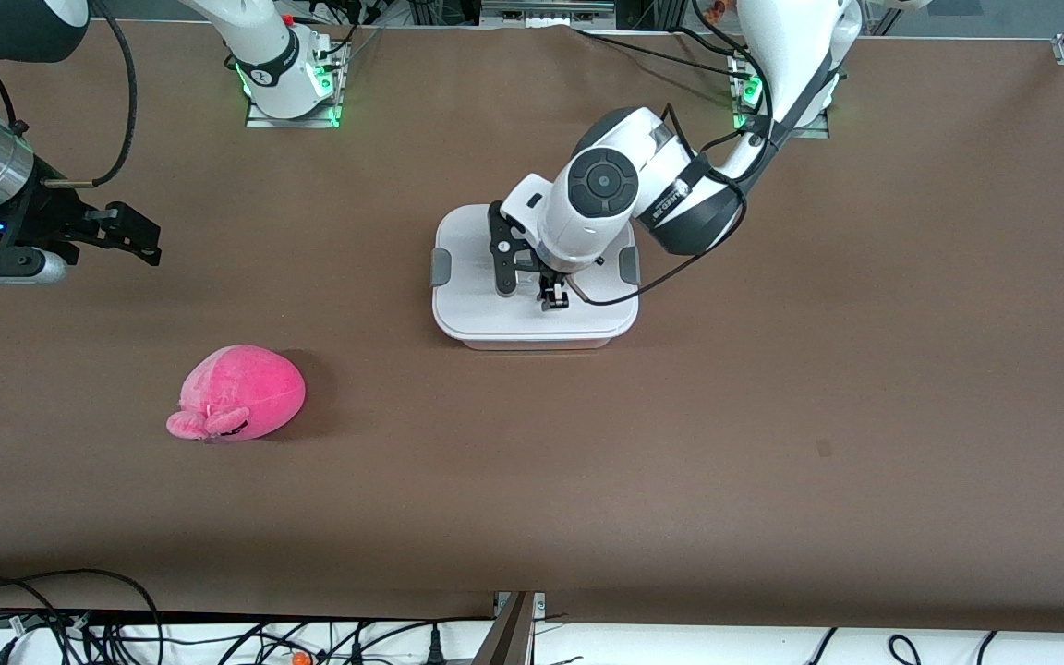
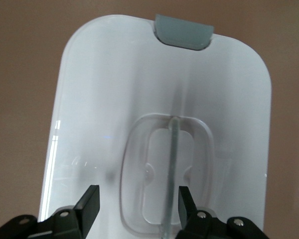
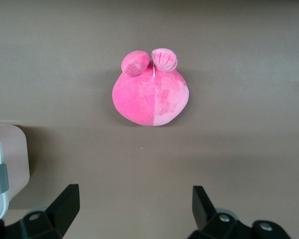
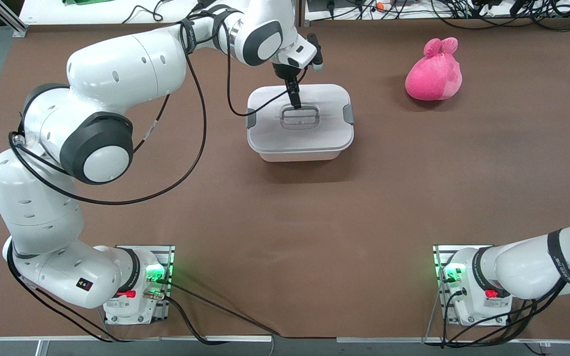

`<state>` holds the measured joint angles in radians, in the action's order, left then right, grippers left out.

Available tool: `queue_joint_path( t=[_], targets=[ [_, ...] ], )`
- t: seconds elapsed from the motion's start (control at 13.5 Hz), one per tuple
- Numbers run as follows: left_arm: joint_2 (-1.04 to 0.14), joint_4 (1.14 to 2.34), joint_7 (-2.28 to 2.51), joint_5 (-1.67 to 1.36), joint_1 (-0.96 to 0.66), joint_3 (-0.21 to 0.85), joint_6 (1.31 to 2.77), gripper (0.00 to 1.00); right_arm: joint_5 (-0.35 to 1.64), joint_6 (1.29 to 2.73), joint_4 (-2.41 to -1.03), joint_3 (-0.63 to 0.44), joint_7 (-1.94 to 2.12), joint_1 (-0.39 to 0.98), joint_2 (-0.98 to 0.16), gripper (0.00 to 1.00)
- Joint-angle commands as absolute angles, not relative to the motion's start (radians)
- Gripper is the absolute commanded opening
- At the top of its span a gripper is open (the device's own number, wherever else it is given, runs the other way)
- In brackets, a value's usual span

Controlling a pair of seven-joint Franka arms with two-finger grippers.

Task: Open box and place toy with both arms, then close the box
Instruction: 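Grasp the lid handle with the left gripper while the right gripper reaches the plush, then lift the lid aside with the left gripper while the right gripper grasps the plush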

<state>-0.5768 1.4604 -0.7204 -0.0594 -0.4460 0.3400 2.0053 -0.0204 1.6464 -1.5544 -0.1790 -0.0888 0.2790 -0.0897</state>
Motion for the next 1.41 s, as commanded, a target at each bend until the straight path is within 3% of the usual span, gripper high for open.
queue_joint_path(
  t=[0.0,0.07,0.15,0.3,0.37,0.52,0.96,1.33],
  targets=[
    [-0.532,1.468,-0.785,-0.049,-0.445,0.337,1.947,0.68,-0.032,1.655,-1.537,-0.175,-0.080,0.273,-0.139,1.00],
    [-0.537,1.473,-0.785,-0.049,-0.455,0.336,1.948,0.65,-0.034,1.658,-1.536,-0.175,-0.080,0.272,-0.158,1.00],
    [-0.551,1.474,-0.787,-0.048,-0.459,0.336,1.956,0.55,-0.034,1.658,-1.537,-0.175,-0.080,0.270,-0.172,1.00],
    [-0.586,1.473,-0.787,-0.048,-0.462,0.336,1.962,0.15,-0.017,1.660,-1.536,-0.173,-0.080,0.253,-0.221,1.00],
    [-0.587,1.471,-0.787,-0.046,-0.469,0.336,1.976,0.07,-0.002,1.661,-1.536,-0.175,-0.080,0.246,-0.230,1.00],
    [-0.588,1.470,-0.787,-0.048,-0.471,0.336,1.980,0.00,0.032,1.657,-1.540,-0.175,-0.069,0.235,-0.254,1.00],
    [-0.559,1.463,-0.790,-0.061,-0.440,0.337,1.959,0.00,0.069,1.828,-1.545,-0.175,0.058,0.235,-0.415,1.00],
    [-0.431,1.456,-0.785,-0.064,-0.402,0.339,1.789,0.00,0.069,1.986,-1.552,-0.173,0.167,0.212,-0.534,1.00]
  ],
)
